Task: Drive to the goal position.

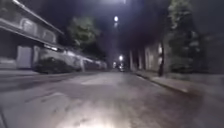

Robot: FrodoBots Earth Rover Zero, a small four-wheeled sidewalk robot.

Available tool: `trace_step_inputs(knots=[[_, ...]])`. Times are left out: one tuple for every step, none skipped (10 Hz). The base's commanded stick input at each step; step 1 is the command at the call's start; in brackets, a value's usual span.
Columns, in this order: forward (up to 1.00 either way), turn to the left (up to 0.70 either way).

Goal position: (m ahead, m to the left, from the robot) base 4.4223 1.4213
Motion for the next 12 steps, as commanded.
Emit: trace_step_inputs(knots=[[0.70, 0.00], [0.70, 0.00], [0.70, 0.00], [0.70, 0.00], [0.70, 0.00], [0.70, 0.00], [0.70, 0.00], [0.70, 0.00], [0.70, 0.00], [0.70, 0.00], [0.70, -0.10], [0.70, -0.35]])
